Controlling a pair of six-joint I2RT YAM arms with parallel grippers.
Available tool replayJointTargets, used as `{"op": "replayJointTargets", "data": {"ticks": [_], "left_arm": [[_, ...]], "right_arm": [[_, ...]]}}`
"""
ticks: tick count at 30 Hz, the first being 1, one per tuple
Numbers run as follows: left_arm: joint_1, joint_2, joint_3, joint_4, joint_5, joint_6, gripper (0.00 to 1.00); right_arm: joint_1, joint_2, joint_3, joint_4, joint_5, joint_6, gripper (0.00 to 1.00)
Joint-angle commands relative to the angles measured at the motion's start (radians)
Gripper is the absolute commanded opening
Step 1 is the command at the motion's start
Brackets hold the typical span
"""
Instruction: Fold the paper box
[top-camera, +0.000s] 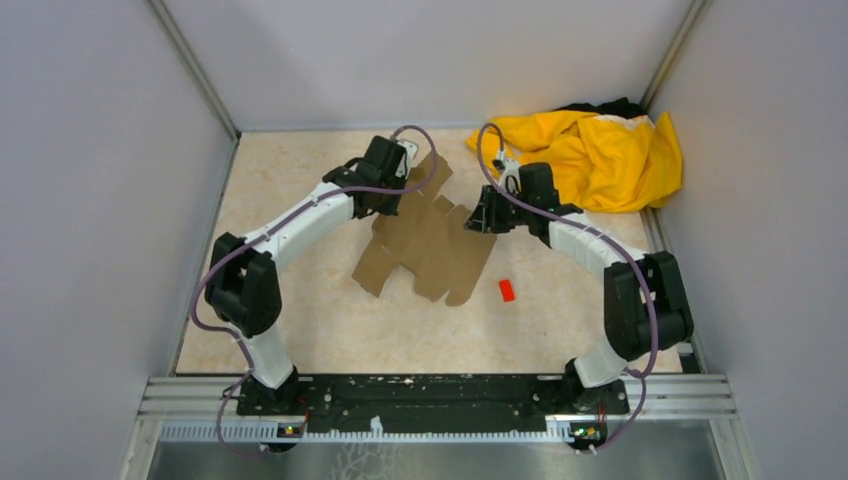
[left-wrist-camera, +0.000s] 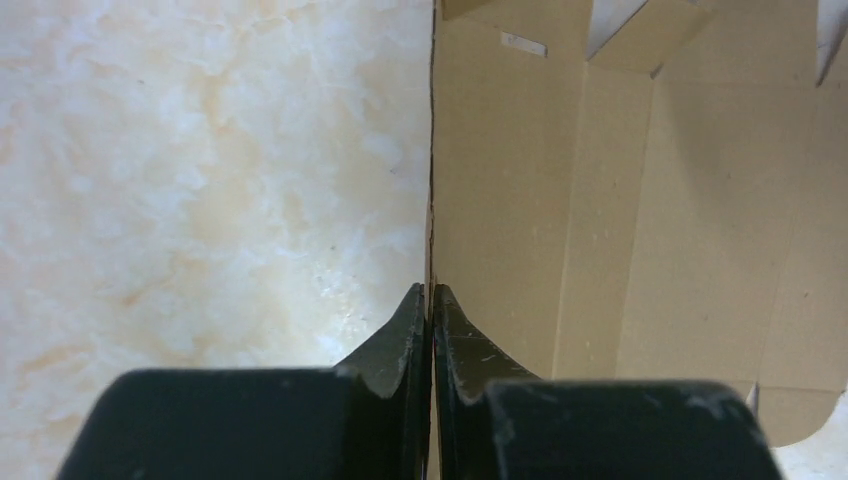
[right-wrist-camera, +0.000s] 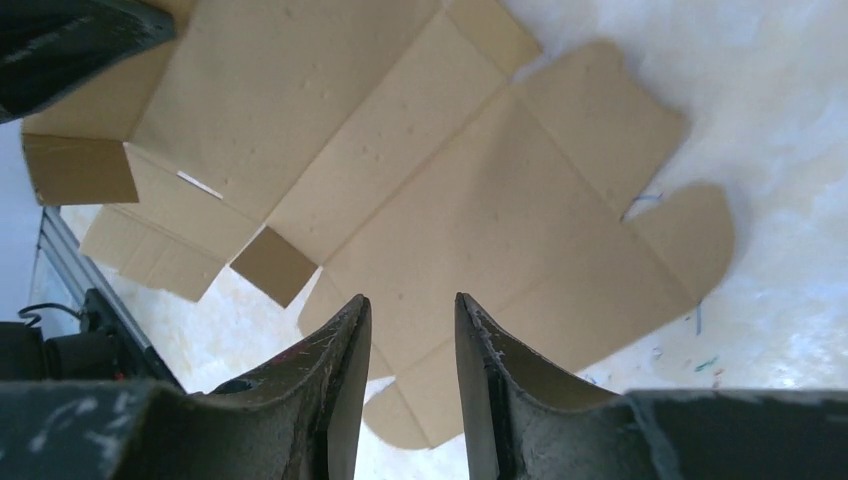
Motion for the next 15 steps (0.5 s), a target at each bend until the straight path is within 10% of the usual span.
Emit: {"op": "replayJointTargets", "data": {"ticks": [1, 15], "left_arm": [[-0.069, -0.010, 0.052, -0.077, -0.192, 0.076, 0.09], [-0.233, 0.080, 0.118, -0.139, -0.525, 0.228, 0.06]], "right_arm": [[0.013, 0.051, -0.052, 0.103, -0.066, 0.049, 0.36], [0.039, 0.184, -0.085, 0.243, -0.108, 0.150, 0.31]]}}
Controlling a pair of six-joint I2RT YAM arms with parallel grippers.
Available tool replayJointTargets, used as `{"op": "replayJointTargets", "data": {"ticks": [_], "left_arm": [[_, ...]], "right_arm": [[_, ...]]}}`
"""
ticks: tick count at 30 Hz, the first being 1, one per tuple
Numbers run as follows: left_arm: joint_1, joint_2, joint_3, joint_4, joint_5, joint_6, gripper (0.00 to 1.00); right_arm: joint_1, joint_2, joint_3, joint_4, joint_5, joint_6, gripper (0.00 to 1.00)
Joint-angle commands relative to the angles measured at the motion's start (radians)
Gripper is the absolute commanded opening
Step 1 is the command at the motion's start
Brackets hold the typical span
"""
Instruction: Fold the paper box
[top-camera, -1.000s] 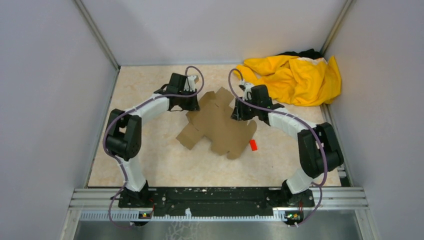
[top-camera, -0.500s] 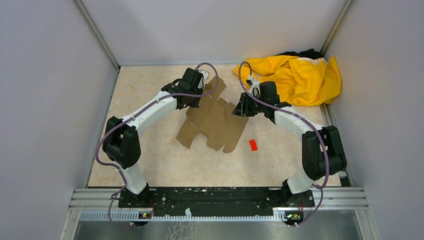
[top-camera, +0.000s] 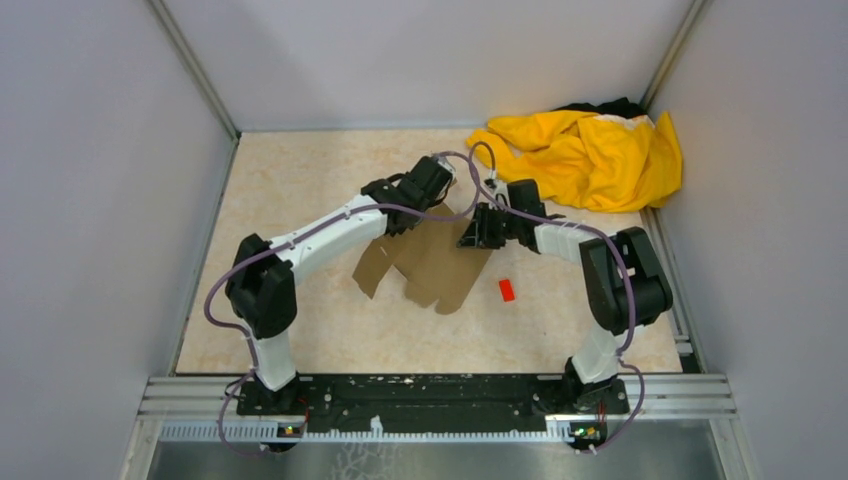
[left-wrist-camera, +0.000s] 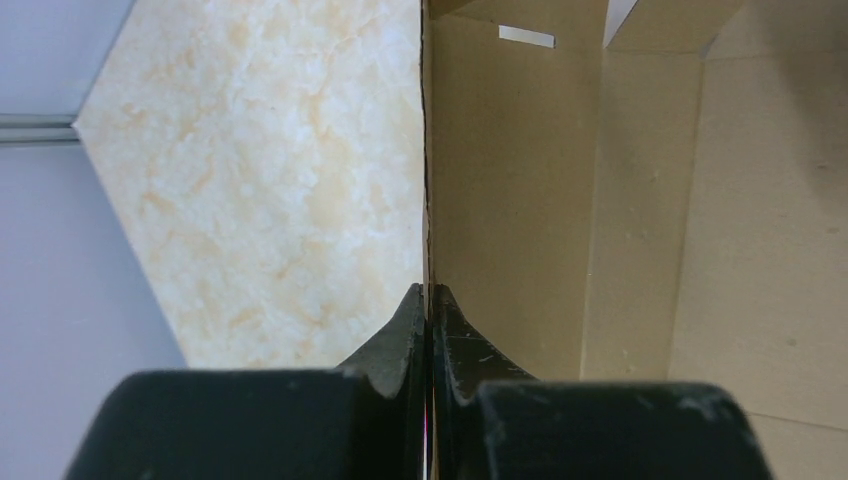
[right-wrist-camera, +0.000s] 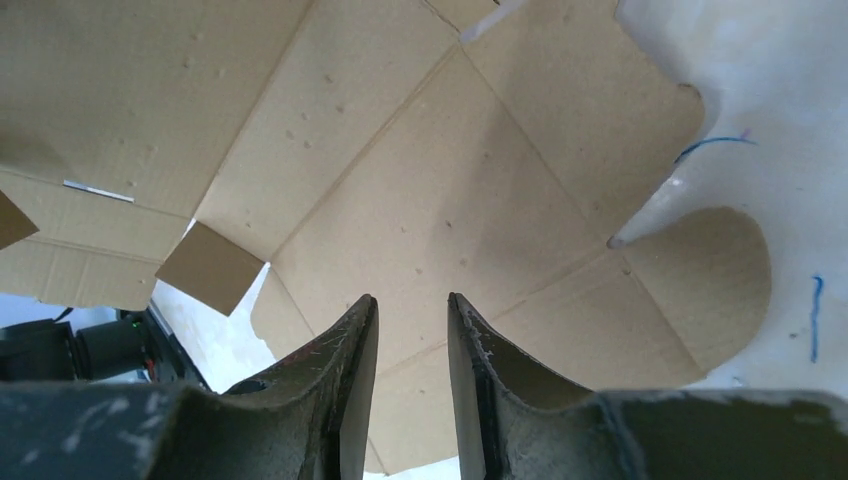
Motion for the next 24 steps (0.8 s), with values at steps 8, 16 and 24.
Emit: {"op": "replayJointTargets", "data": {"ticks": [8, 16, 24], "left_arm": [[-0.068, 0.038, -0.027, 0.006, -0.298, 0.167, 0.02], [-0.127, -0.017, -0.148, 0.163, -0.402, 0.305, 0.00], [-0.163, -0.073, -0.271, 0.268, -0.379, 0.352, 0.00]], "right_arm": [[0.020, -0.013, -0.028, 0.118, -0.057, 0.064, 0.31], [-0.098, -0.036, -0.011, 0.121, -0.117, 0.128, 0.30], [-0.195, 0.059, 0.194, 0.109, -0.177, 0.215, 0.30]]}}
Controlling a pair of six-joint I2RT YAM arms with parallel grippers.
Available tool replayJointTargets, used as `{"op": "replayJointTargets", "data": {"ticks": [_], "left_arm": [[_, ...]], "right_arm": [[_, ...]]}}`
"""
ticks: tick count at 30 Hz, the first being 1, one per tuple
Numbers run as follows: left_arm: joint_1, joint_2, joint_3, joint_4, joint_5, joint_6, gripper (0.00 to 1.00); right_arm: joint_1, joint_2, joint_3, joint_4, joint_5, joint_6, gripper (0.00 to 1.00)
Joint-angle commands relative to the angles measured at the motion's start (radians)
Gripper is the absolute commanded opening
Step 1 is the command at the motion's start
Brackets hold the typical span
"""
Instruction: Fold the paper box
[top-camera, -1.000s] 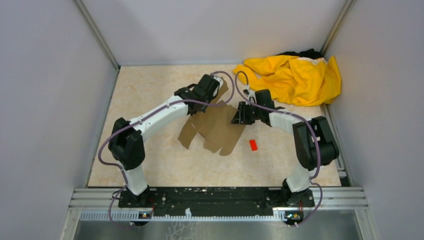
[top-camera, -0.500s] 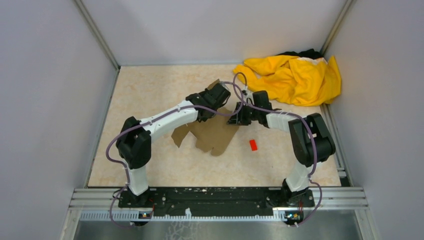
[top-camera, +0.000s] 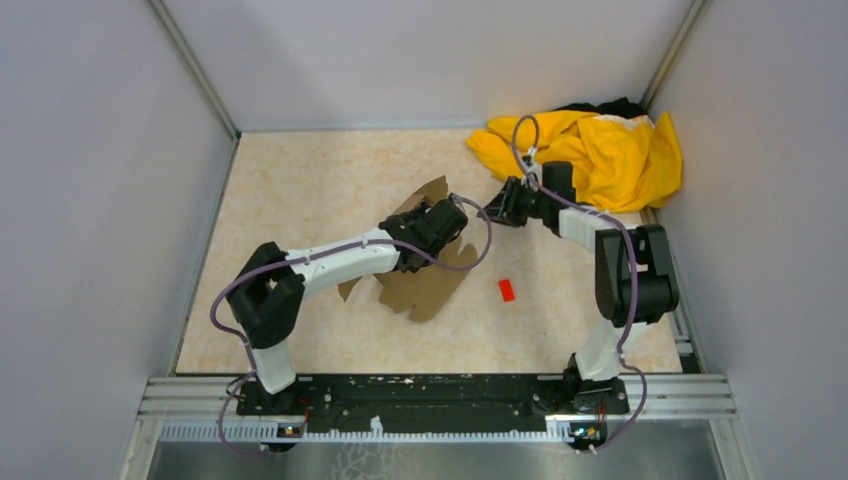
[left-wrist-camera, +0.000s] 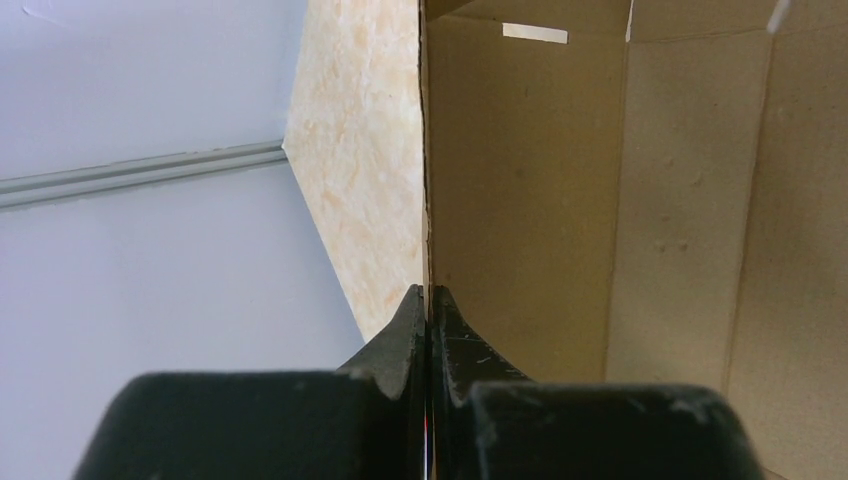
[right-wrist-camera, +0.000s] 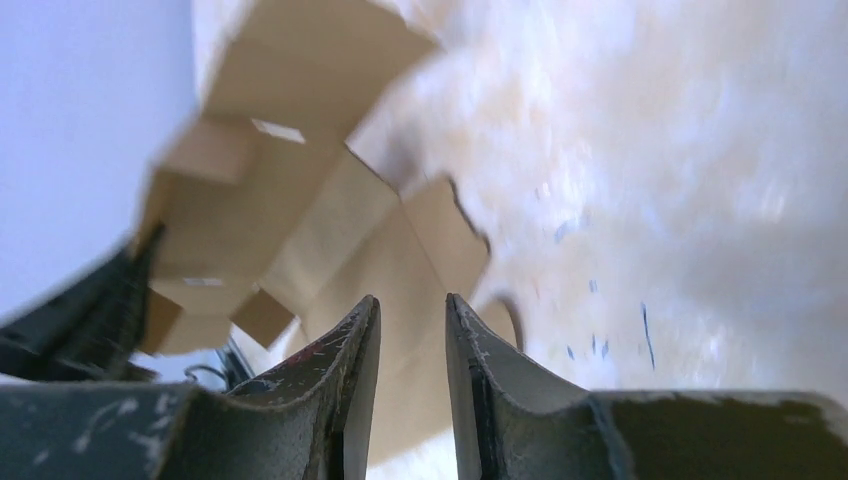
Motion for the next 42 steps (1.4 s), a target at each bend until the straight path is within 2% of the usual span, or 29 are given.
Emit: {"op": "replayJointTargets", "data": {"ticks": [1, 11, 17, 33, 42], "left_arm": [[-0.019, -0.063, -0.049, 0.090, -0.015, 0.046, 0.00], [-0.063, -0.093, -0.119, 0.167, 0.000, 0.068, 0.00], [-0.085, -0.095, -0.155, 0.205, -0.001, 0.093, 0.00], [-0.151, -0.017, -0.160, 0.211, -0.093, 0.124, 0.00], [-0.170, 0.040, -0.162, 0.157, -0.125, 0.060, 0.00]], "right_arm": [[-0.022, 0.063, 0.185, 0.060, -0.075, 0.068, 0.30], [-0.027, 0.330, 0.436, 0.176, -0.144, 0.198, 0.30], [-0.025, 0.443, 0.452, 0.296, -0.192, 0.273, 0.30], [0.007, 0.407, 0.340, 0.329, -0.216, 0.230, 0.31], [0.015, 0.356, 0.253, 0.367, -0.233, 0.219, 0.31]]}}
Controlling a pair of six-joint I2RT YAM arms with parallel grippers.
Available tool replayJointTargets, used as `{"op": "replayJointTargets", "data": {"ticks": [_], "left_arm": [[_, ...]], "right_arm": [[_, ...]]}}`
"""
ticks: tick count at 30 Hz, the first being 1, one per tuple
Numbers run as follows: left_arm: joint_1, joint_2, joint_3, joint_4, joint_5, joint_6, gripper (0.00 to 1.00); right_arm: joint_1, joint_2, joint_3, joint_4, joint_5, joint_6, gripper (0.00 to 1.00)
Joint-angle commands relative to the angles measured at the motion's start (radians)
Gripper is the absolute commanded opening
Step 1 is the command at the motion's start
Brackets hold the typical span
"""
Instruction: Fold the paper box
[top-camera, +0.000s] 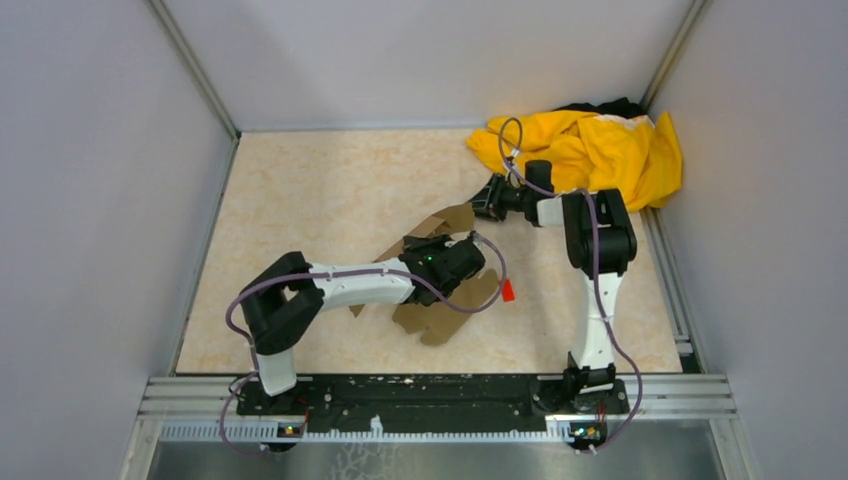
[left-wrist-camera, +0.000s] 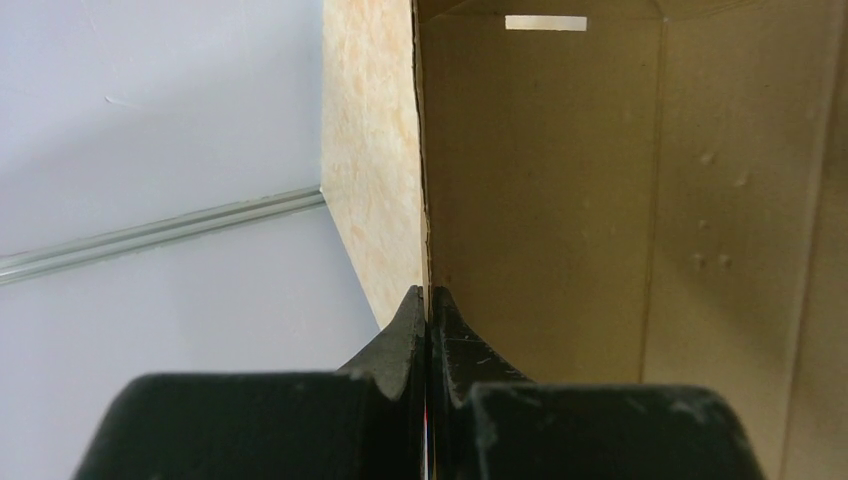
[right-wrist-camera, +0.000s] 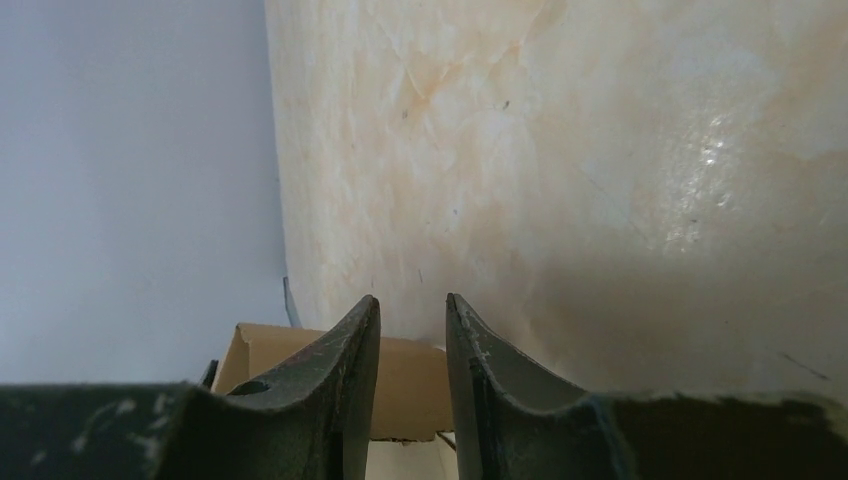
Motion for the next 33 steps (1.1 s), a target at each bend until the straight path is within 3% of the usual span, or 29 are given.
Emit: {"op": "replayJointTargets", "data": {"ticks": [1, 33], "left_arm": [[-0.010, 0.029, -0.010, -0.035, -0.029, -0.041, 0.00], [-0.063, 0.011, -0.012, -0.024, -0.151, 0.004, 0.00]], "right_arm": [[0.014, -0.102, -0.030, 0.077, -0.030, -0.032, 0.31], [0.056, -0.327, -0.369, 0.214, -0.051, -0.102, 0.30]]}}
